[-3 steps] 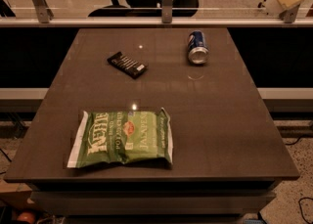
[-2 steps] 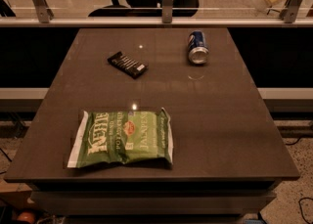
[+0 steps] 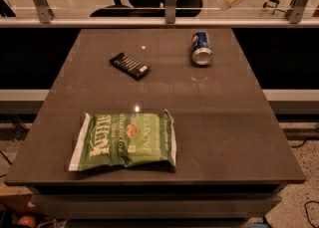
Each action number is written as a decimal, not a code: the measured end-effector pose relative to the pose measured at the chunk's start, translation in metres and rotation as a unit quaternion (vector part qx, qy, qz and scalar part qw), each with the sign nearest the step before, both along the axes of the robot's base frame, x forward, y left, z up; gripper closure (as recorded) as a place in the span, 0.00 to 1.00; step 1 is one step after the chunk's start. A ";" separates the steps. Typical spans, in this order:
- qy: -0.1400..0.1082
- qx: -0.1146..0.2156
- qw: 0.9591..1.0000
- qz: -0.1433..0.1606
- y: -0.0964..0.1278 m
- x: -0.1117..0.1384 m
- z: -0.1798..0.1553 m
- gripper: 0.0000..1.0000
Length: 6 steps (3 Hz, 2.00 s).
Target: Place pepsi can upright
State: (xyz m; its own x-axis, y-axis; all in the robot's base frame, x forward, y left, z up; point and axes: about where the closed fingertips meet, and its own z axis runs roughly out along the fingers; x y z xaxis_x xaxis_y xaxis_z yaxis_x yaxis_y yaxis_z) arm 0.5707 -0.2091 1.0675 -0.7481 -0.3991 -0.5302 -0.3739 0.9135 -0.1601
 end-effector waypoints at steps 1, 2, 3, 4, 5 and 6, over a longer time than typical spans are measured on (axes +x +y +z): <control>0.020 -0.037 0.997 -0.061 0.006 0.013 -0.014 0.00; 0.047 -0.049 0.994 -0.089 0.010 0.050 -0.033 0.00; 0.046 -0.049 0.994 -0.089 0.010 0.050 -0.033 0.00; 0.062 -0.040 0.992 -0.104 0.011 0.063 -0.039 0.00; 0.083 -0.029 0.989 -0.120 0.014 0.083 -0.052 0.00; 0.096 -0.021 0.986 -0.134 0.017 0.102 -0.064 0.00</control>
Offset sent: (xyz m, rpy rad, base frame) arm 0.0423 0.0128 -0.0453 -0.1848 0.1688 -0.2796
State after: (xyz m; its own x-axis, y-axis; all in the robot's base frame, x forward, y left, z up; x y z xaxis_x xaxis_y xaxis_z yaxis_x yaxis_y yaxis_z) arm 0.6730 -0.1925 1.0034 -0.9149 -0.1916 -0.3552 -0.1472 0.9779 -0.1484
